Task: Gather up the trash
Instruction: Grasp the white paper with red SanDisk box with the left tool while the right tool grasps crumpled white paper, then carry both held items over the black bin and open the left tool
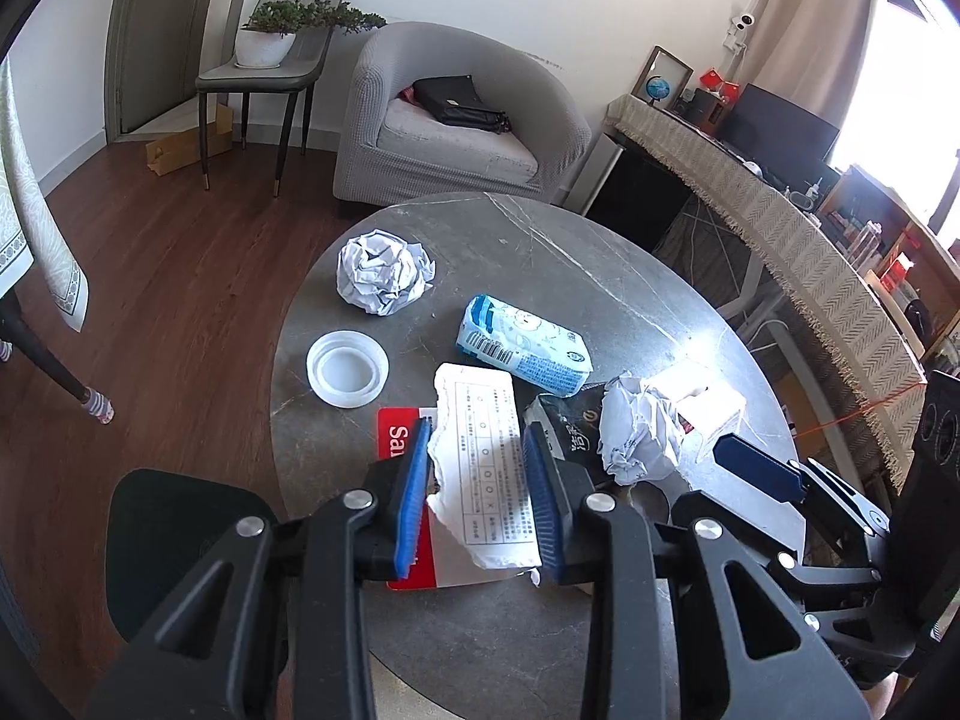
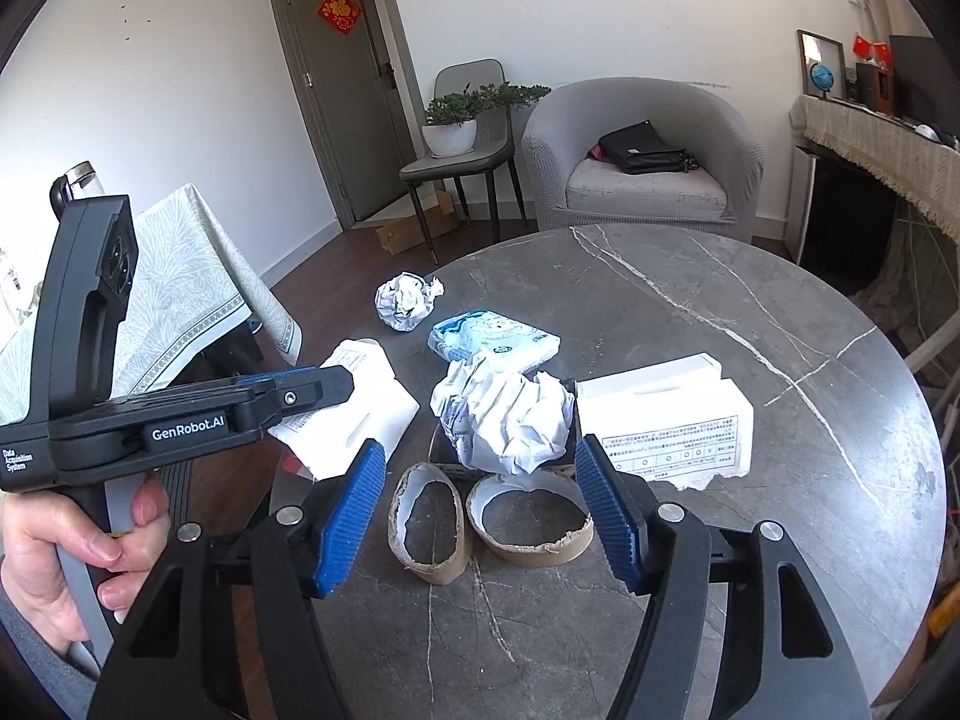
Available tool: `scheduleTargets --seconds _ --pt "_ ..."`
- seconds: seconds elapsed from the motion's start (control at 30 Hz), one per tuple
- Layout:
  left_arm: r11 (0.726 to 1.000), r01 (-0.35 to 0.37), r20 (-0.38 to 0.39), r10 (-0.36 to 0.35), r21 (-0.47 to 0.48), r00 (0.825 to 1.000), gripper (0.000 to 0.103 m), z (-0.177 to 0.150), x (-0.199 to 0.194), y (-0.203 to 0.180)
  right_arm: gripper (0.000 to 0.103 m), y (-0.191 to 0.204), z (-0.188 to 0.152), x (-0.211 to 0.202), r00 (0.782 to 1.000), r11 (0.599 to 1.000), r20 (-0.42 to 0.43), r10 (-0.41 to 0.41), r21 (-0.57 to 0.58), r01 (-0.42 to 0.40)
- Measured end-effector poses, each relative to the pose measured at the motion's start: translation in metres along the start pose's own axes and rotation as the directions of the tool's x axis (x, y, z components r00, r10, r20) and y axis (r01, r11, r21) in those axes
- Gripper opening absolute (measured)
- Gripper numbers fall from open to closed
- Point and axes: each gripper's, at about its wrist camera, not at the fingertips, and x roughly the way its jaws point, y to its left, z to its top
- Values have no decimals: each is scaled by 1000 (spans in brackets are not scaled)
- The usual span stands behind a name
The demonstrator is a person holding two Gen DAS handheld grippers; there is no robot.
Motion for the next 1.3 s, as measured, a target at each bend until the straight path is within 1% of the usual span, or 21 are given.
scheduleTargets --seconds 0.07,0.1,0.2,0.3,0.5,0.53,0.57,0.67,0.8,0.9,1.03,1.1,1.2,1.3 --pt "1000 6 7 -6 3 1000 33 -1 -1 -2 67 4 3 6 1000 1000 -7 -21 -7 21" --pt "1000 1 15 -1 13 1000 33 -1 -3 -4 67 6 4 9 999 999 -12 -41 -12 41" --pt "999 21 45 -23 39 999 33 0 -11 -9 67 6 5 16 993 993 -33 -115 -18 114" --pt "998 41 67 -45 55 997 33 1 -19 -11 67 0 6 23 993 993 -41 -114 1 114" --pt "997 63 81 -67 42 995 33 0 -31 -3 67 3 10 36 991 992 -50 -127 -8 127" --pt "997 64 83 -67 42 994 33 1 -34 -1 65 4 10 38 989 991 -54 -137 -12 137" --pt "997 64 86 -68 42 994 33 1 -36 0 56 4 10 41 987 989 -61 -149 -17 148" --pt "997 60 101 -64 49 993 33 1 -45 5 50 7 10 42 985 987 -66 -161 -30 159" --pt "998 40 120 -47 56 992 33 3 -56 16 50 14 15 34 986 986 -39 -161 -45 159" --pt "998 31 126 -37 49 991 33 3 -62 26 50 22 20 26 983 981 -9 -182 -64 181" --pt "999 18 138 -23 40 990 33 2 -73 42 50 27 27 16 986 985 27 -165 -47 166" --pt "999 9 141 -13 35 990 33 2 -77 49 50 33 30 14 988 988 32 -149 -46 150" --pt "1000 -10 143 6 24 990 33 -1 -83 64 50 46 33 14 992 991 43 -118 -56 120" --pt "999 -35 137 32 15 990 33 -5 -87 79 50 65 37 16 997 995 45 -66 -71 69"
